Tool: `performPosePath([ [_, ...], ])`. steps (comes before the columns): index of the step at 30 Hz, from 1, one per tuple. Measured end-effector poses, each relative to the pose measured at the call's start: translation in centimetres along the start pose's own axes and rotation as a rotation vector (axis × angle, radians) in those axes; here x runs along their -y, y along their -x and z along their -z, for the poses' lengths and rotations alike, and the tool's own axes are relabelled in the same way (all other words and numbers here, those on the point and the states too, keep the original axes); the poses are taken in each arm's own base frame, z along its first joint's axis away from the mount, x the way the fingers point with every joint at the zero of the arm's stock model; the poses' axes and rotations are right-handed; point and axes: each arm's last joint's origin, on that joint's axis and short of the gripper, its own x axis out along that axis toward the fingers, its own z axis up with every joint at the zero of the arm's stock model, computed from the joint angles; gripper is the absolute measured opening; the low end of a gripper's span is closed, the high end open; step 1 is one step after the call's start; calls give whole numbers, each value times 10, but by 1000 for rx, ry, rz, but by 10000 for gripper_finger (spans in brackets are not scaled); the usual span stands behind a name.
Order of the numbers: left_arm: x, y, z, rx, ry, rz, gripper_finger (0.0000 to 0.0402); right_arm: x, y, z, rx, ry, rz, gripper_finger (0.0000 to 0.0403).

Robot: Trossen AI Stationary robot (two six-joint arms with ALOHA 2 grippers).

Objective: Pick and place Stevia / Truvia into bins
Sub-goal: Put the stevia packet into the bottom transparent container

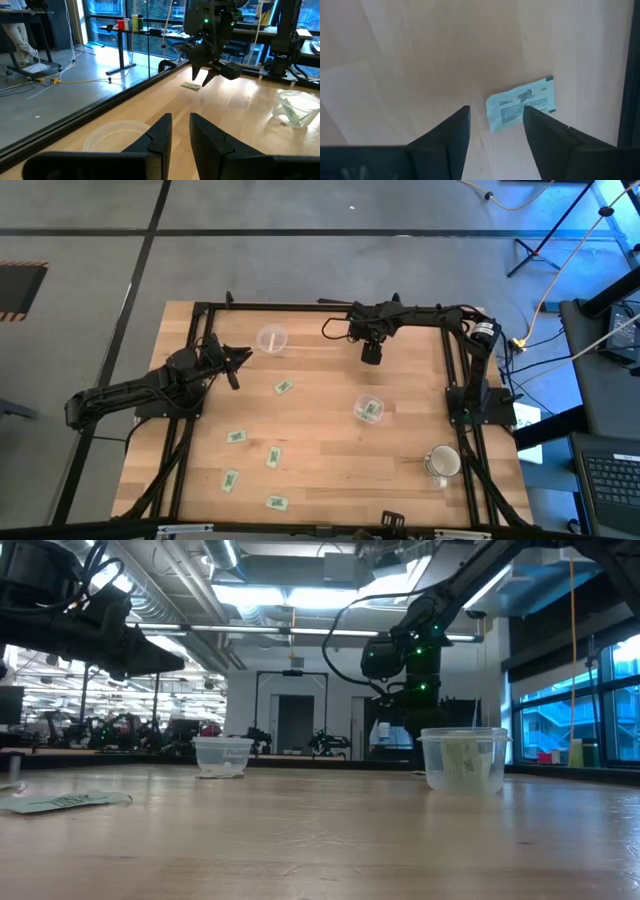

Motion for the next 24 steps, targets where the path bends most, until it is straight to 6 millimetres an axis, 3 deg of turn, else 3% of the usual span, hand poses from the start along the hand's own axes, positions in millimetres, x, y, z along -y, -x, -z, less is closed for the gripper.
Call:
performPosePath([
  [5,0,0,0,0,0,0,63,-2,-1,0,12,-2,-41,183],
  [15,0,0,0,1,0,0,63,-11,-23,13,39,-2,1,179],
  [24,0,0,0,1,0,0,63,-6,-26,16,30,-34,9,154],
])
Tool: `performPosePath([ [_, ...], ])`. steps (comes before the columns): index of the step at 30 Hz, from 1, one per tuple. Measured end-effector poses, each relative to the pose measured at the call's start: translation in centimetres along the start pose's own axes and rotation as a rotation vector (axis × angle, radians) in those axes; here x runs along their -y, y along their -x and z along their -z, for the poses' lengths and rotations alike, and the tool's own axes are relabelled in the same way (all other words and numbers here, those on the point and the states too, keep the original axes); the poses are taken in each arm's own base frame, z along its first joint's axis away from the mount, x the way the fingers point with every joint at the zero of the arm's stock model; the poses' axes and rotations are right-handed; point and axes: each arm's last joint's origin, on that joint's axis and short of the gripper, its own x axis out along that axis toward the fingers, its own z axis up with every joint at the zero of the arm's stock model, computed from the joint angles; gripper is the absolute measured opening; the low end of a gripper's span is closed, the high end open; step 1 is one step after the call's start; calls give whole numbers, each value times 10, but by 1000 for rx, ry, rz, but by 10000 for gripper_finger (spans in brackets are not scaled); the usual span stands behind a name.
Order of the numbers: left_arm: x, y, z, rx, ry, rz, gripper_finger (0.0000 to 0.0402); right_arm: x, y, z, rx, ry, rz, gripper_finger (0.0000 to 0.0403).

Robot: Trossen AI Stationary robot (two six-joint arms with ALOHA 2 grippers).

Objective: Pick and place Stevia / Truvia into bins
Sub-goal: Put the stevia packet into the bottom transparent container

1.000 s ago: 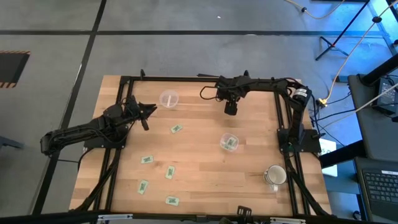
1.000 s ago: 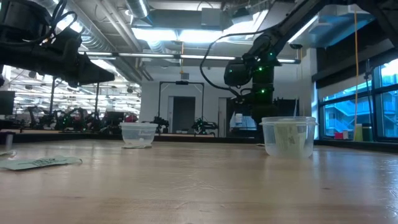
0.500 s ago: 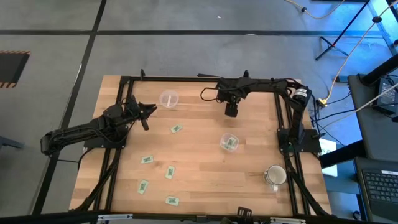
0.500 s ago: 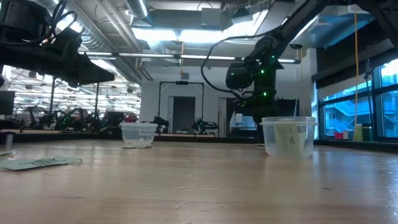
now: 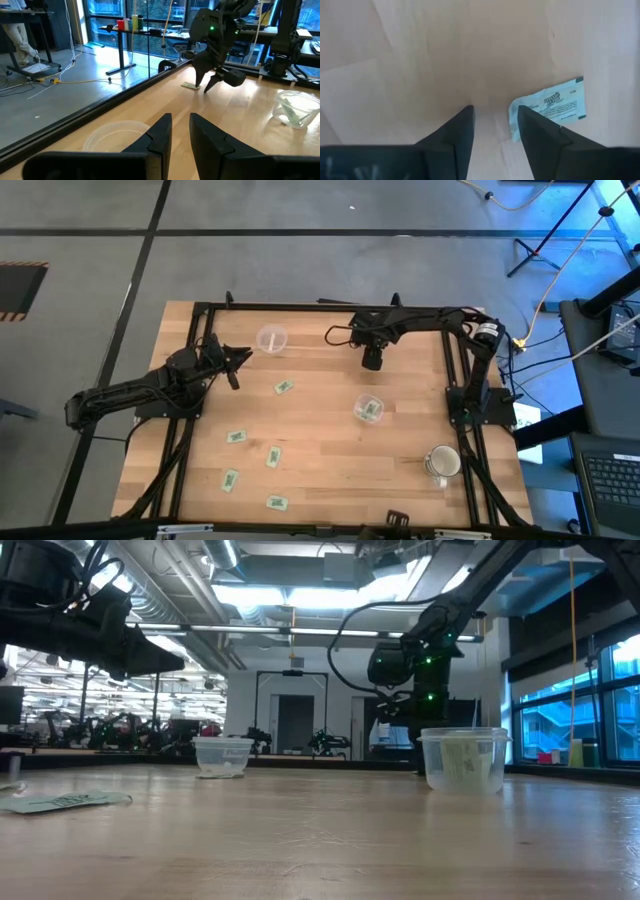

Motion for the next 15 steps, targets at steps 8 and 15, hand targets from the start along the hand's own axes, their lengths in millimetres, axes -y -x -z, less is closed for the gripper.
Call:
performPosePath([
  [8,0,0,0,0,0,0,63,5,-2,1,6,-44,10,149],
  [15,0,0,0,0,0,0,63,6,-2,0,15,-47,24,149],
])
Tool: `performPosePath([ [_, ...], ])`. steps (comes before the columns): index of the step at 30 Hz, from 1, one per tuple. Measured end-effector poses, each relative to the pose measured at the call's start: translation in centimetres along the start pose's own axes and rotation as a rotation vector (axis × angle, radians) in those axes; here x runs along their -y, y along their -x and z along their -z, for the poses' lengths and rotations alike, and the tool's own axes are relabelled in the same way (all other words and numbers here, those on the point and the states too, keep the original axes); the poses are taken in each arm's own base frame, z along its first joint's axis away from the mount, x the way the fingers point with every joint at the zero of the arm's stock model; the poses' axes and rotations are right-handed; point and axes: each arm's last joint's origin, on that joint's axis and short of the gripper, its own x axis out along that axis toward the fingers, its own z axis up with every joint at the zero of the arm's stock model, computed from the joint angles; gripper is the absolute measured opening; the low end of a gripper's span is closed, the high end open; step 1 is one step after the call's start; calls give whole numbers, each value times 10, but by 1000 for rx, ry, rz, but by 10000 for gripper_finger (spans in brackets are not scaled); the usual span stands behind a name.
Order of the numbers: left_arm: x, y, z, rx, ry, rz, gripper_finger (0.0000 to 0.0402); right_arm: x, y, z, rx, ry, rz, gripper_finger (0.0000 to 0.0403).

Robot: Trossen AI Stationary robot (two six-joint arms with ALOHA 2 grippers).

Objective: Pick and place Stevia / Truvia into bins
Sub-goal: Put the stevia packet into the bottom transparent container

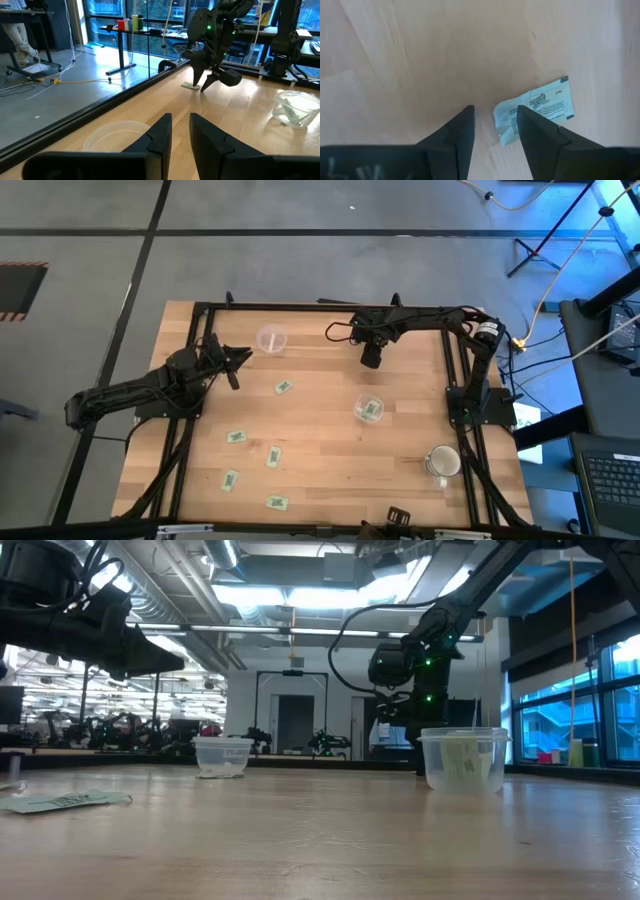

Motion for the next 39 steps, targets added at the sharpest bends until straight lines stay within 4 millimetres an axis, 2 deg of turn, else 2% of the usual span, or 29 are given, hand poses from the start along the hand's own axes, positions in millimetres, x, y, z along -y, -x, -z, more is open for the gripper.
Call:
performPosePath([
  [10,0,0,0,0,0,0,63,5,-1,2,-4,-50,1,138],
  [25,0,0,0,0,0,0,63,7,-2,3,-20,-67,9,13],
  [29,0,0,0,0,0,0,63,5,2,2,-9,-63,19,6],
  [32,0,0,0,1,1,0,63,3,13,4,0,-56,33,3],
  [39,0,0,0,0,0,-1,63,0,67,7,117,-128,30,2],
])
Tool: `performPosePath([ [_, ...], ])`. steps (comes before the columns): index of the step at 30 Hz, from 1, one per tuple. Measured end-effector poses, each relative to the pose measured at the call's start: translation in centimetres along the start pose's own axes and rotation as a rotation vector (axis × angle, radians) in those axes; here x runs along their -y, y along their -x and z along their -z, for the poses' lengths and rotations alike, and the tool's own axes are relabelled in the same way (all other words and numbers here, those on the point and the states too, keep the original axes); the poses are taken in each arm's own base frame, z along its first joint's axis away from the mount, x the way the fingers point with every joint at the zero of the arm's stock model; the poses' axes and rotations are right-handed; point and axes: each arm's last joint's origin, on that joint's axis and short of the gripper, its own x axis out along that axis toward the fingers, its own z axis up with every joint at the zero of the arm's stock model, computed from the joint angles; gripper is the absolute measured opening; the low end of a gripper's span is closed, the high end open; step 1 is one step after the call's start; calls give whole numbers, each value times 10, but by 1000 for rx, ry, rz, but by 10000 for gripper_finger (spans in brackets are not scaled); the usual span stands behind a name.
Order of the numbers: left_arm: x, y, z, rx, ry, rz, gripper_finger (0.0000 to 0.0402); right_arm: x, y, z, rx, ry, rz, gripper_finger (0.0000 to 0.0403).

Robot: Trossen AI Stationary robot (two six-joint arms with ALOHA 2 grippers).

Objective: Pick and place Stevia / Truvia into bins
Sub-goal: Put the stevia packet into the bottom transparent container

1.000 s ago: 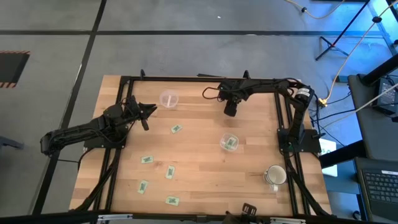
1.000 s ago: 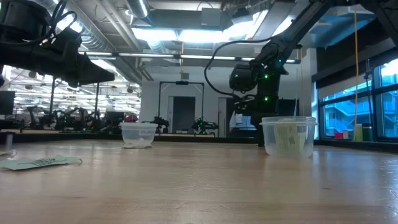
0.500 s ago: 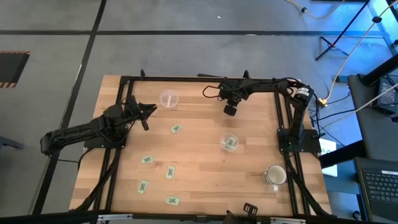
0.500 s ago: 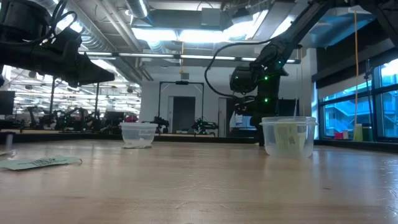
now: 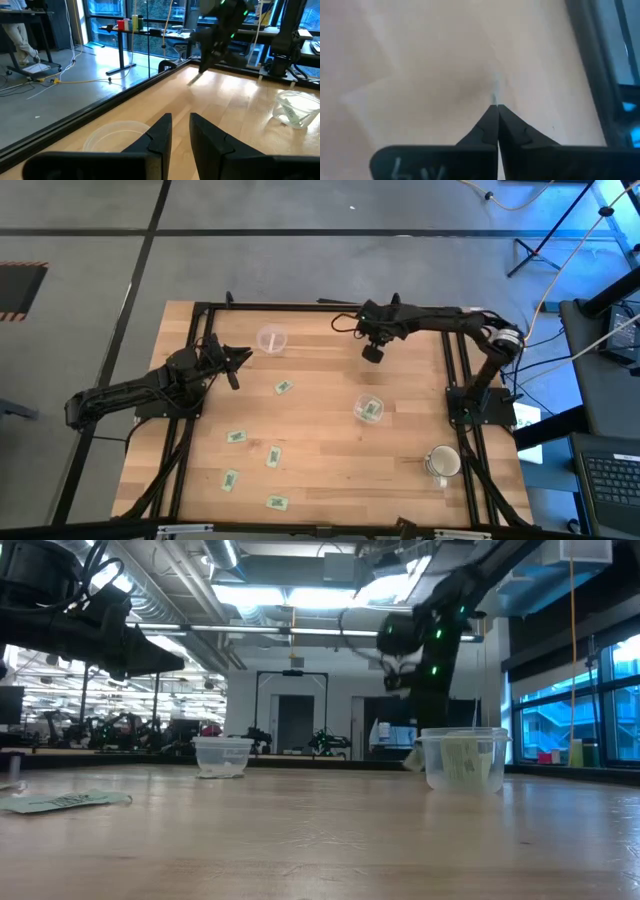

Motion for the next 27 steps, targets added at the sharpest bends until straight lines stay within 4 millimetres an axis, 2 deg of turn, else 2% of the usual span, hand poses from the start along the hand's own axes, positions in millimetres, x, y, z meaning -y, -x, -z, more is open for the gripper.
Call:
performPosePath([
  [5,0,0,-1,5,1,-2,63,-12,56,6,19,-58,-40,1],
  [8,0,0,0,4,1,-2,63,-20,97,8,65,-96,-68,1],
  [12,0,0,0,4,1,-2,63,-33,144,14,88,-176,-230,0],
  [15,0,0,0,4,1,-2,63,-47,169,18,81,-215,-339,0],
  [20,0,0,0,4,1,-2,63,-75,181,28,2,-207,-429,0],
  [27,0,0,0,4,1,-2,63,-111,171,41,-73,-181,-510,0],
])
